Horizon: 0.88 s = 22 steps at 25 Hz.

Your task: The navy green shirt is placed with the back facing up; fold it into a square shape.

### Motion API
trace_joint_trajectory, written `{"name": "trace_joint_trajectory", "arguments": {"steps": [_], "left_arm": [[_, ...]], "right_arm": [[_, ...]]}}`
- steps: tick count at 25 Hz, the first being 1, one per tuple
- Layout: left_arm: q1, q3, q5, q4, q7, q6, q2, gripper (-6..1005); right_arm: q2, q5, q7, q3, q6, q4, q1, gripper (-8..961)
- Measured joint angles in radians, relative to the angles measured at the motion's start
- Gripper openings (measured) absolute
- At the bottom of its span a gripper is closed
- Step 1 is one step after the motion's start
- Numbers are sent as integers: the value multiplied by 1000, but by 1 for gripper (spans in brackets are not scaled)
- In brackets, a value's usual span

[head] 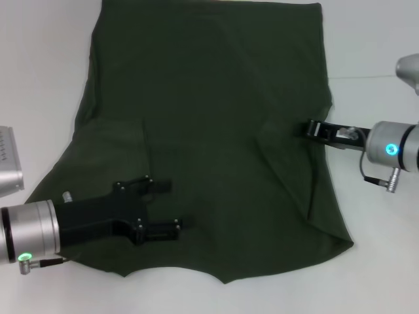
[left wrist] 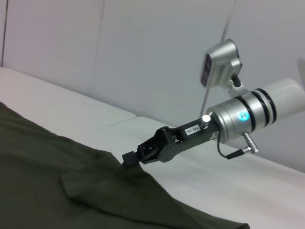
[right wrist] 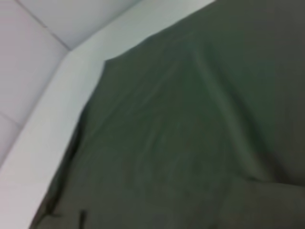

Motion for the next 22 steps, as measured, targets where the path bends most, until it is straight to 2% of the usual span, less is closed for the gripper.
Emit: {"name": "trace_joint_trajectory", "arguments": {"steps": [8,12,18,22], "left_arm": [[-1,-6,0,0,0,1,0,917],[0,-12,0,-1,0,-1,0,917],[0,-47,0,0,0,-2,0,917],[1,-72,0,0,0,-2,0,917]], "right_arm": [[17,5,-28,-21,-2,46,45,63],[19,6,-51,-26,-12,77,64,96],[12,10,-104,-19,-122,63,60,147],[8,16,-104,-18,-160,38,49,277]]}}
